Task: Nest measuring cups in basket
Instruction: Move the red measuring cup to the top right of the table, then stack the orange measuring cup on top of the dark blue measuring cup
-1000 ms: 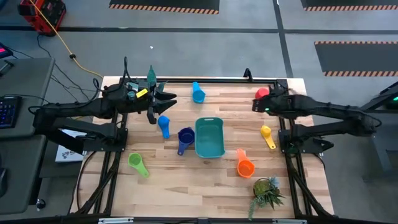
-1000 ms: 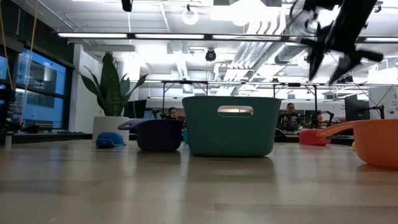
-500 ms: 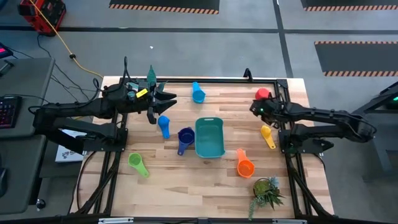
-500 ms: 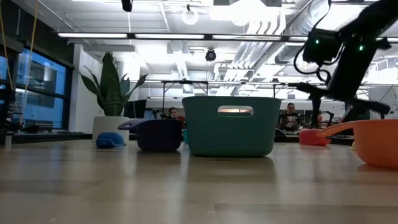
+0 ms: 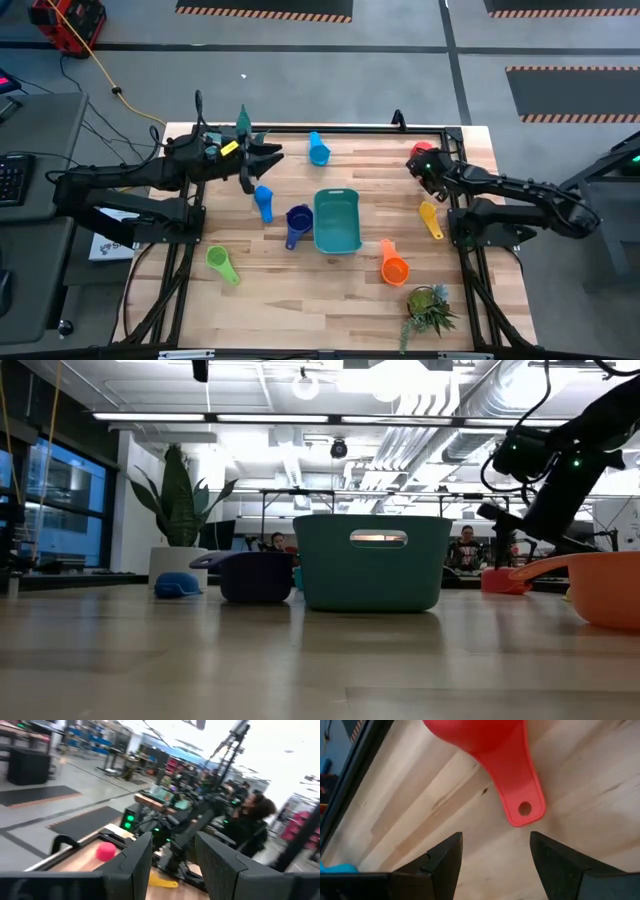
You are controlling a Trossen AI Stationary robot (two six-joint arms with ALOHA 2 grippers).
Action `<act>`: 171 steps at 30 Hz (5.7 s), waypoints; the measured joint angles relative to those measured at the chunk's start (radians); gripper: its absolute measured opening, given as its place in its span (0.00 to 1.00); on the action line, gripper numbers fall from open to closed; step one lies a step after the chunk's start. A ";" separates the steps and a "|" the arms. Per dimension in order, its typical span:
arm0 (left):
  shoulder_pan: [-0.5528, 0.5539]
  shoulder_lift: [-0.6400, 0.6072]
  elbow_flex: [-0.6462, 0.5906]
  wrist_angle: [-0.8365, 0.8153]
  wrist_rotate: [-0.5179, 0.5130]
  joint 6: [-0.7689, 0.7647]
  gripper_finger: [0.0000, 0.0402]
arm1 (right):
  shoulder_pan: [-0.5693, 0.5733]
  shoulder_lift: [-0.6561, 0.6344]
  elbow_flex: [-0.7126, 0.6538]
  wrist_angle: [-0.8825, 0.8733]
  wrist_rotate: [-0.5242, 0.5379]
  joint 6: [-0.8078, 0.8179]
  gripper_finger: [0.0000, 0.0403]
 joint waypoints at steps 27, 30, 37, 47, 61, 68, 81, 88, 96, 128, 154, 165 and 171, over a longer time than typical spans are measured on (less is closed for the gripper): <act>0.091 0.000 0.000 -0.034 -0.073 0.186 0.35 | -0.029 0.129 0.000 0.028 0.098 0.226 0.39; 0.091 0.000 0.000 -0.034 -0.073 0.186 0.35 | -0.029 0.131 -0.001 0.028 0.130 0.225 0.33; 0.090 0.000 0.000 -0.034 -0.072 0.169 0.35 | -0.030 0.162 -0.002 0.033 0.182 0.222 0.14; 0.090 0.000 0.000 -0.034 -0.027 0.131 0.35 | -0.029 0.177 -0.001 0.076 0.170 0.185 0.01; 0.090 0.000 0.000 -0.032 -0.027 0.132 0.35 | -0.028 0.025 0.121 0.077 0.032 -0.324 0.00; 0.089 0.000 0.000 -0.032 -0.027 0.148 0.35 | 0.125 -0.010 0.413 -0.090 -0.153 -0.993 0.00; 0.090 0.000 0.000 -0.033 -0.028 0.193 0.35 | 0.684 0.305 0.979 -0.604 0.760 -1.924 0.00; 0.090 0.000 0.000 -0.045 -0.031 0.194 0.35 | 0.804 0.468 1.014 -0.622 1.076 -1.999 0.00; 0.090 0.000 0.000 -0.070 -0.031 0.216 0.35 | 0.826 0.523 1.014 -0.688 1.137 -1.793 0.00; 0.090 0.000 0.000 -0.077 -0.031 0.238 0.35 | 0.672 0.779 0.632 -0.781 0.832 -1.165 0.00; 0.089 0.000 0.000 -0.077 -0.031 0.254 0.35 | 0.671 0.779 0.635 -0.761 0.693 -1.218 0.01; 0.089 0.000 0.000 -0.077 -0.031 0.264 0.35 | 0.673 0.615 0.636 -0.827 0.614 -1.225 0.01; 0.089 0.000 0.000 -0.077 -0.031 0.264 0.35 | 0.649 0.386 0.626 -0.845 0.491 -1.123 0.00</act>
